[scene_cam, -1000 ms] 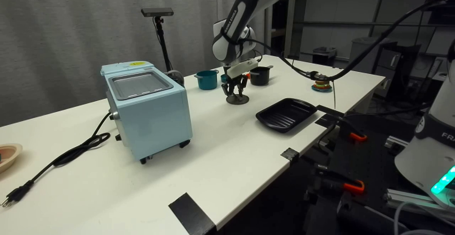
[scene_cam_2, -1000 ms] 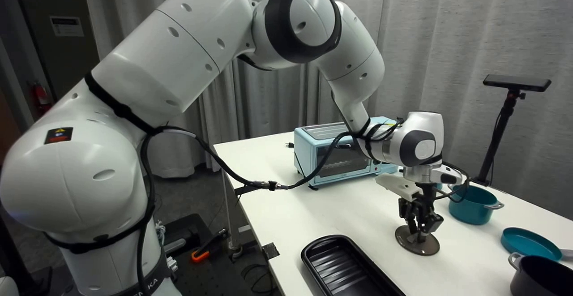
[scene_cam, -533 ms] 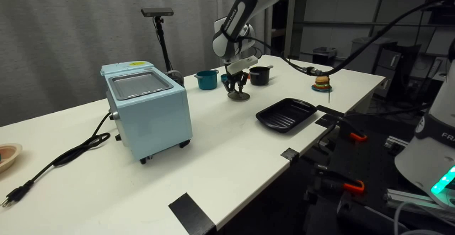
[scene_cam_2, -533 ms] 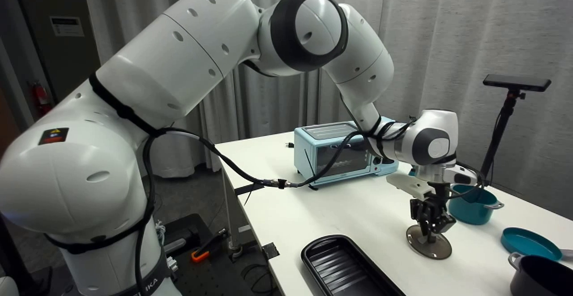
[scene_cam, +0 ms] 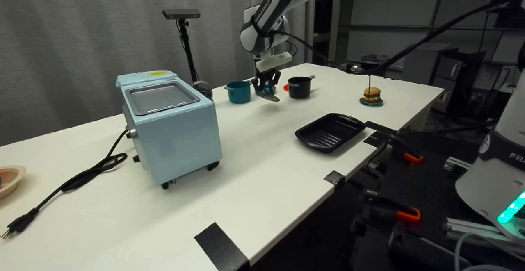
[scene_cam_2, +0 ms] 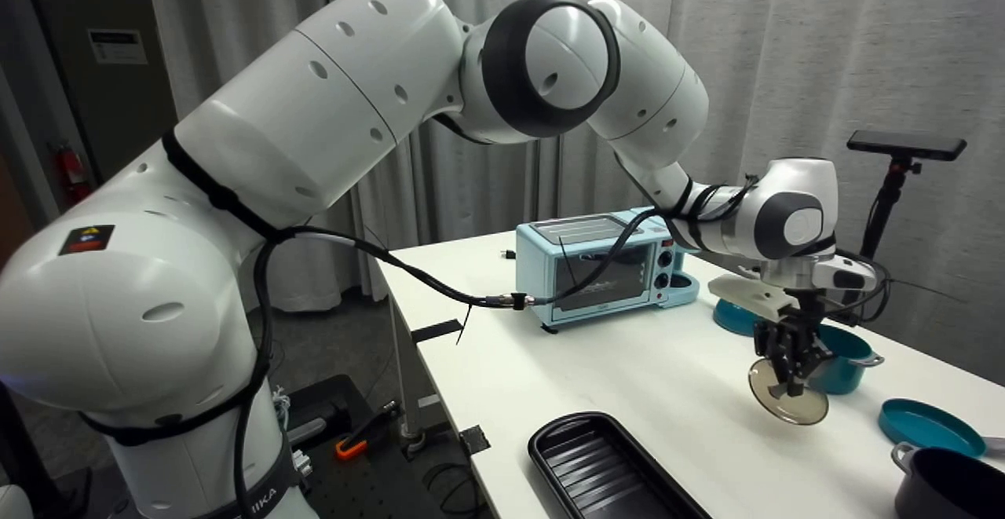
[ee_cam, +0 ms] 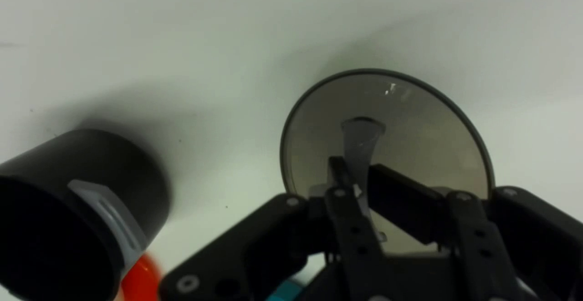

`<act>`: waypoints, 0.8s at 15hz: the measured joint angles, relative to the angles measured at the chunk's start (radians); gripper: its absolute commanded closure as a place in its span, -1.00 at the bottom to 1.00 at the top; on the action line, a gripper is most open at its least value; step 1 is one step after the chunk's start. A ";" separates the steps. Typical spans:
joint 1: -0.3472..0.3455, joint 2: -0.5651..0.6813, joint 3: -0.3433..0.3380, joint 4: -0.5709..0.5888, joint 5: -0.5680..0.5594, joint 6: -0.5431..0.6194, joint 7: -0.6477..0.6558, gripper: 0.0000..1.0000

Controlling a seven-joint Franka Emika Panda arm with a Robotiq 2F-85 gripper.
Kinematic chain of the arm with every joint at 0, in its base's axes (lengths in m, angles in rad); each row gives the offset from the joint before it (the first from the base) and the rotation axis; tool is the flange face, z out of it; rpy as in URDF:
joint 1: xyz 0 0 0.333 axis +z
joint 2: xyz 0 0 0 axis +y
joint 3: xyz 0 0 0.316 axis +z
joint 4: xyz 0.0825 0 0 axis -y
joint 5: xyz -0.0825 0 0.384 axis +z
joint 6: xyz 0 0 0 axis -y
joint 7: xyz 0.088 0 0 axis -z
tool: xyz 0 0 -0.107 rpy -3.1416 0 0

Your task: Pick up the lid and place it on the blue pot

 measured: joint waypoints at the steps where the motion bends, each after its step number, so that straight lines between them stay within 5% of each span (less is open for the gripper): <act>1: -0.002 0.002 0.000 0.027 0.000 -0.015 0.000 0.91; 12: -0.039 0.131 -0.016 0.403 -0.001 -0.074 0.011 0.91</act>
